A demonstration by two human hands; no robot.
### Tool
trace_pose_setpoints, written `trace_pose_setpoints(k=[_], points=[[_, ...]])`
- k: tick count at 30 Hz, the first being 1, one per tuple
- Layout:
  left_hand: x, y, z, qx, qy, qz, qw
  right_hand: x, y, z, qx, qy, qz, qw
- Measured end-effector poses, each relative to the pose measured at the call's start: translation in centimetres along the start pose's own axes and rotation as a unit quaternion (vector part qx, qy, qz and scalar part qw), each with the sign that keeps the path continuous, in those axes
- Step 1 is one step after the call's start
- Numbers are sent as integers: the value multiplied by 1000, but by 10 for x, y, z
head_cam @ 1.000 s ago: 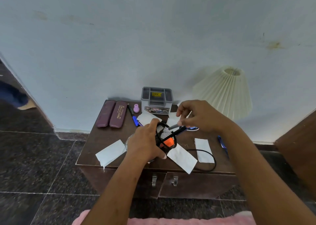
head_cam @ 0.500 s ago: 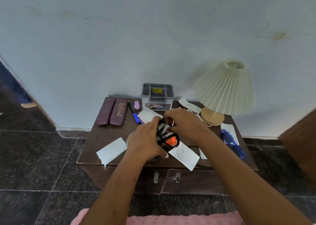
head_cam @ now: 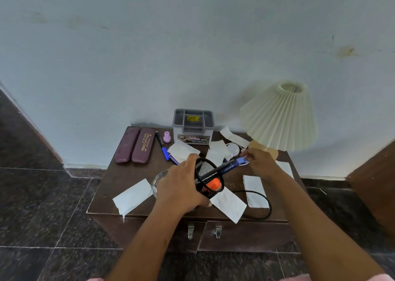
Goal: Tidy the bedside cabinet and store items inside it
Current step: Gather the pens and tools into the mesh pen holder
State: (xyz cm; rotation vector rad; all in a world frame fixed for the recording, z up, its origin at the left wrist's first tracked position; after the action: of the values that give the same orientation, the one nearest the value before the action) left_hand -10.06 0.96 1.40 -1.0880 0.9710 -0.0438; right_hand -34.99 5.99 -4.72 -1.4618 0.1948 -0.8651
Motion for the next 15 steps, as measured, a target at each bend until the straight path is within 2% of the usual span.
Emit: trace_pose_setpoints(k=[4,8,10,15], points=[[1,1,-2,-2,-8,-6,1000,-6,22,-14,22,-8,81,996],[6,0,-2,-10,-12,-5,1000,11,9,-15,-67,6,107,992],[8,-1,-2,-15,-10,-4,1000,17,9,-18,-86,11,108,990],[10,-2,-3,-14,-10,-4,1000,23,25,-22,-10,-5,112,994]])
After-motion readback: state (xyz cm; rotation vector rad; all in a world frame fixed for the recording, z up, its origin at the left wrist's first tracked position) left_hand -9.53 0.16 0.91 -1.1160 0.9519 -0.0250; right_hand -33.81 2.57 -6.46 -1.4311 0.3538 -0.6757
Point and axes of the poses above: each hand's wrist, its own z-axis away from the middle knuckle, its own y-axis out of the palm, x = y × z, the point moved 7 cm from there along -z, towards the middle knuckle, and after that the axes turned 9 degrees about z, right-handed, at the moved point
